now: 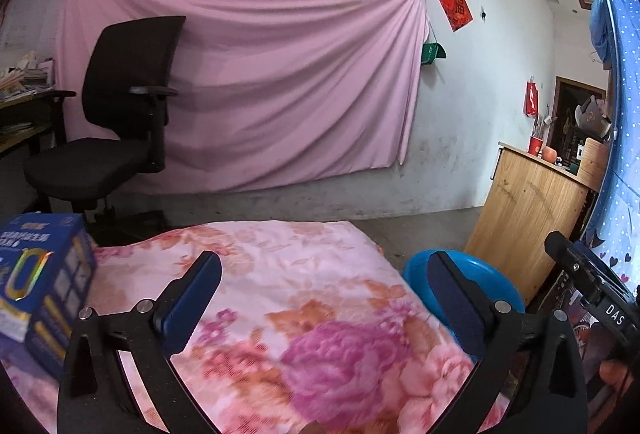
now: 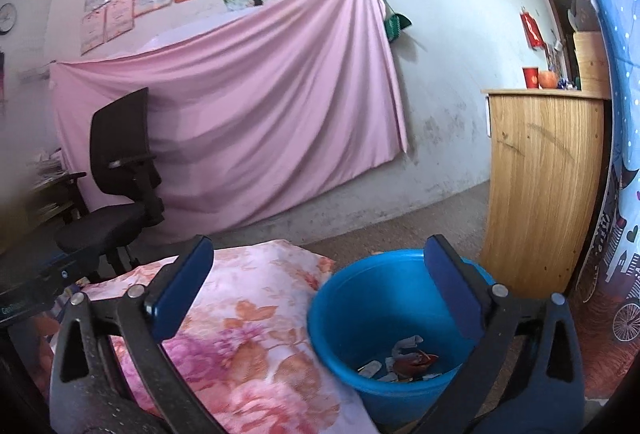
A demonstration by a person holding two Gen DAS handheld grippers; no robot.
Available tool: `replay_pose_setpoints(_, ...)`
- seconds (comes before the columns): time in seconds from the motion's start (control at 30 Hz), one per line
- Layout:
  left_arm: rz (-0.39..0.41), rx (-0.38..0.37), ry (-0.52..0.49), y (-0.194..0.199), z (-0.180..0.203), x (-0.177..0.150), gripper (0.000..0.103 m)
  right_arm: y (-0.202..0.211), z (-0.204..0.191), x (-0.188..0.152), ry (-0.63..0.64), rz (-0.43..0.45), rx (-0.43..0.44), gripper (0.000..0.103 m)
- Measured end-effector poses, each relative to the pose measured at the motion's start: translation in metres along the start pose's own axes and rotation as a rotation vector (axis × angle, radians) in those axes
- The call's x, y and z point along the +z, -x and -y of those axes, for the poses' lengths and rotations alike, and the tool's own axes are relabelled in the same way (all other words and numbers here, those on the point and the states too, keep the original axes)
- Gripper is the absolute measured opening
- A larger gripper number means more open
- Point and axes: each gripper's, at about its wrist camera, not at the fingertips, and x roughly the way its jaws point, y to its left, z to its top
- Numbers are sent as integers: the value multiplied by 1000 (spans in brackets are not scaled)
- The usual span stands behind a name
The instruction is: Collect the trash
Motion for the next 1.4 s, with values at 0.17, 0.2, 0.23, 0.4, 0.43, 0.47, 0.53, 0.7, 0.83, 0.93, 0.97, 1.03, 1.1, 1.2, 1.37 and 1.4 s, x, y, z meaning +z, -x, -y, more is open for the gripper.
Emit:
replay_pose_setpoints(0.17, 8, 29, 0, 30, -15, -14, 101, 27, -24, -13, 24, 18, 26, 103)
replay_pose_setpoints(0.2, 12, 37, -3, 37, -18, -18, 101, 34, -30, -16, 32, 22, 30, 103)
replay_pose_setpoints(0.23, 18, 45, -5, 44, -20, -21, 101, 37, -31, -17, 33, 24, 32, 103)
replay_pose_setpoints(0.4, 34, 83, -5, 69, -33, -34, 101, 57, -51, -30, 48, 13, 49, 103)
replay_pose_setpoints(0.43, 36, 87, -4, 73, -35, -36, 101, 61, -53, -32, 49, 15, 52, 103)
replay_pose_setpoints(0.47, 41, 95, -3, 79, -37, -39, 101, 65, -57, -34, 51, 12, 59, 103)
replay_pose_setpoints(0.53, 52, 103, 0, 88, -40, -42, 101, 71, -64, -39, 53, 7, 67, 103)
replay_pose_setpoints(0.7, 63, 111, 3, 105, -43, -52, 101, 86, -75, -52, 61, 15, 73, 103)
replay_pose_setpoints(0.83, 64, 114, 5, 113, -45, -61, 101, 97, -79, -60, 48, 21, 68, 103)
replay_pose_setpoints(0.93, 65, 118, 12, 118, -48, -68, 101, 103, -80, -65, 43, 28, 58, 103)
replay_pose_setpoints(0.97, 62, 119, 14, 119, -50, -69, 101, 105, -80, -67, 43, 31, 55, 103)
replay_pose_setpoints(1.03, 61, 121, 16, 120, -50, -72, 101, 108, -80, -71, 45, 34, 53, 103)
replay_pose_setpoints(1.1, 56, 122, 18, 121, -50, -74, 101, 109, -83, -74, 57, 34, 49, 103)
replay_pose_setpoints(1.2, 58, 127, 16, 122, -50, -77, 101, 109, -85, -79, 75, 28, 51, 103)
replay_pose_setpoints(1.37, 59, 133, 19, 121, -52, -79, 101, 107, -89, -83, 91, 13, 52, 103)
replay_pose_setpoints(1.4, 59, 133, 22, 121, -53, -79, 101, 107, -89, -83, 92, 12, 52, 103)
